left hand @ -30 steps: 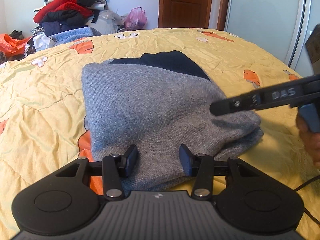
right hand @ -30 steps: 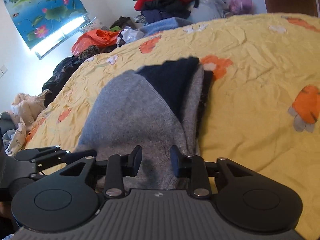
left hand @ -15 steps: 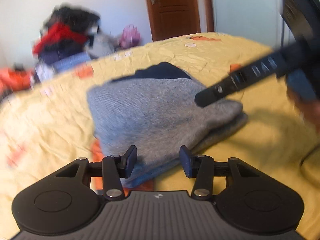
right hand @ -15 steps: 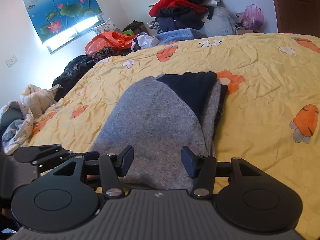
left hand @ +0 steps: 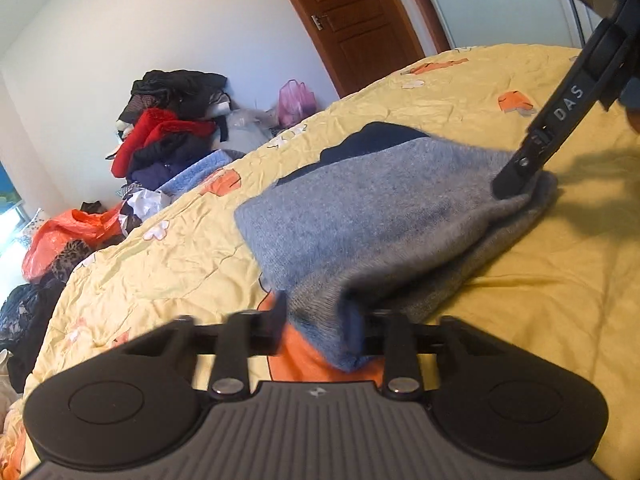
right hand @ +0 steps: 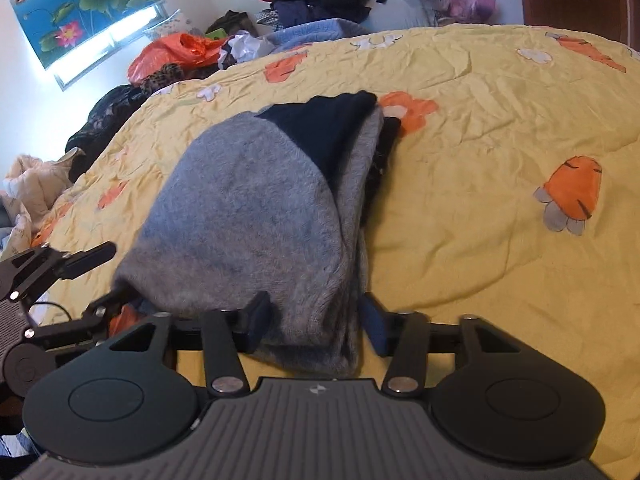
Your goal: Fold small clothes
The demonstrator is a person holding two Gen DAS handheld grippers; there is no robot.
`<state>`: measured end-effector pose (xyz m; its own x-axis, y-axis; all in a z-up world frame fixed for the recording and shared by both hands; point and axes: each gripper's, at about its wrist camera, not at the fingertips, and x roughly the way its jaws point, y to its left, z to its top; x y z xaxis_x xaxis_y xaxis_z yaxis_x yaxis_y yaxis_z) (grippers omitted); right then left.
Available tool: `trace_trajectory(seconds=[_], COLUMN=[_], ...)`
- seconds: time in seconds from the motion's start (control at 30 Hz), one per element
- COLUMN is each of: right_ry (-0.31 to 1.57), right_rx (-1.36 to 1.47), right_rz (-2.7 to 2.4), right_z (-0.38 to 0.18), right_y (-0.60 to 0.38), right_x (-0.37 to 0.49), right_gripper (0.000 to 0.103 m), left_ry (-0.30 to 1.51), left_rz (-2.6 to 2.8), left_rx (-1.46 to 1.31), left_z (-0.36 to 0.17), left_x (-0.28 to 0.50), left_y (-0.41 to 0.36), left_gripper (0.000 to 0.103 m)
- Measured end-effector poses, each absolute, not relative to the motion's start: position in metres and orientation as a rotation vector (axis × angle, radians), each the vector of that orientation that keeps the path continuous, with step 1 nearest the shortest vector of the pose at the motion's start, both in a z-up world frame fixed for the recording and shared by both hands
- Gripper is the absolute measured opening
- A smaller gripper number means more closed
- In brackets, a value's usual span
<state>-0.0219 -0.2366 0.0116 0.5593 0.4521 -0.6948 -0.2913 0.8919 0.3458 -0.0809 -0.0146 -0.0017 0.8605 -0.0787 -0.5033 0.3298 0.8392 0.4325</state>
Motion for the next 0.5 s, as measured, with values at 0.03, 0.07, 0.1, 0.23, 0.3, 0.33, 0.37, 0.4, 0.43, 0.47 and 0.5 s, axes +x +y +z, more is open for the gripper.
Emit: trace_trajectory(seconds=[0.03, 0.07, 0.1, 0.23, 0.3, 0.33, 0.37, 0.4, 0.43, 0.47, 0.5], right_ry=[0.87, 0.855, 0.847, 0.892, 0.88, 0.878, 0.875, 0.875, 0.866, 0.839, 0.809], right_rx=[0.198, 0.197, 0.19, 0.161, 0.195, 0.212, 0.23, 0.237, 0.234, 0.238, 0.254], right_rz=[0.45, 0.462, 0.477, 0.485, 0.491, 0.484, 0.481, 0.481, 0.479, 0.475, 0.468], right_z=[0.014, 0.018, 0.022, 0.008, 0.006, 0.008, 0.01, 0.013, 0.017, 0.025, 0.032], right_y=[-0.236, -0.237, -0.238, -0.241, -0.244, -0.245, -0.247, -0.249, -0.251, -0.256, -0.261], right_x=[-0.024, -0.027, -0.03, -0.031, -0.03, -0.03, -0.029, -0.03, -0.032, -0.034, -0.036], right_gripper=[0.025, 0.023, 0.022, 0.02, 0.02, 0.022, 0.033, 0.04, 0.048, 0.052, 0.053], left_ry=[0.509, 0.525, 0.542, 0.594, 0.596, 0.6, 0.603, 0.595, 0.588, 0.592, 0.59], left_rz=[-0.221, -0.215, -0.207, -0.195, -0.19, -0.196, -0.217, -0.245, -0.27, -0.314, -0.356], left_rx=[0.499, 0.465, 0.436, 0.424, 0.415, 0.416, 0.424, 0.435, 0.437, 0.422, 0.398], left_z=[-0.001, 0.001, 0.0, -0.01, -0.01, -0.009, -0.006, -0.002, 0.004, 0.012, 0.02], left_x=[-0.078, -0.076, -0.075, -0.072, -0.074, -0.076, -0.079, -0.086, -0.093, -0.101, -0.106], left_y=[-0.009, -0.004, 0.003, 0.011, 0.011, 0.011, 0.012, 0.013, 0.015, 0.018, 0.021], left_gripper=[0.011, 0.007, 0.007, 0.005, 0.005, 0.006, 0.006, 0.007, 0.008, 0.009, 0.01])
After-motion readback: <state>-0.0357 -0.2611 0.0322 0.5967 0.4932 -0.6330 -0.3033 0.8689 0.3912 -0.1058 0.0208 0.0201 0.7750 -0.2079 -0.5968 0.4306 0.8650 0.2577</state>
